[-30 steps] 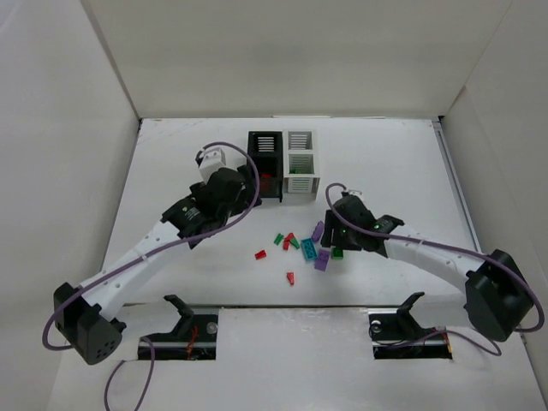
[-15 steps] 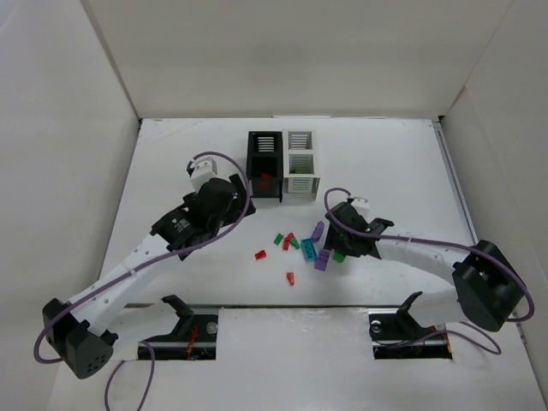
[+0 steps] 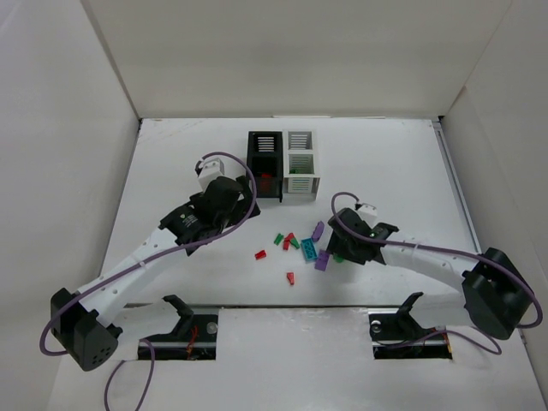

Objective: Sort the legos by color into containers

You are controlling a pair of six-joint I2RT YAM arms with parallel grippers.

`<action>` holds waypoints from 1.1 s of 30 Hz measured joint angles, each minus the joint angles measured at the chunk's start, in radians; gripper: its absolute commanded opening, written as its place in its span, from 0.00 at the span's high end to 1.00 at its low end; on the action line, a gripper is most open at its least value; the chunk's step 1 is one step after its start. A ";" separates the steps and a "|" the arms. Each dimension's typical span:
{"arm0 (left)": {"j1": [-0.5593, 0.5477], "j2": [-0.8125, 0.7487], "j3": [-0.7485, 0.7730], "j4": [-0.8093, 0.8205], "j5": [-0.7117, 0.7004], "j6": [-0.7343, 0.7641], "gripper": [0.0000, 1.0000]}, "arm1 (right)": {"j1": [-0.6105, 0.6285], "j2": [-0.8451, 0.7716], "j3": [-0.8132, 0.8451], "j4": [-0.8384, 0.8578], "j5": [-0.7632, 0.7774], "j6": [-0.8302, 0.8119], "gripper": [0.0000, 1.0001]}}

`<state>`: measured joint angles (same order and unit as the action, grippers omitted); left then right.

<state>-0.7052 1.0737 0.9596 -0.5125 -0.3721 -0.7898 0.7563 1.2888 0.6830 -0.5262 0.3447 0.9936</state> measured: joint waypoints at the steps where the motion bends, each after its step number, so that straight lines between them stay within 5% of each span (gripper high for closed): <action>1: 0.000 0.000 0.000 0.000 0.001 0.003 0.00 | 0.001 -0.003 -0.006 0.000 0.000 0.009 0.33; 24: 0.000 0.000 0.000 -0.001 0.003 0.015 0.00 | 0.018 0.016 -0.022 -0.032 0.026 0.101 0.65; 33: 0.000 0.000 -0.001 0.000 0.027 0.033 0.00 | 0.018 0.018 0.240 -0.086 0.120 -0.068 0.67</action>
<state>-0.7052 1.0733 0.9588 -0.5121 -0.3454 -0.7567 0.7742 1.3064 0.9230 -0.6125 0.4644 0.9253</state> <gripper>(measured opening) 0.997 0.448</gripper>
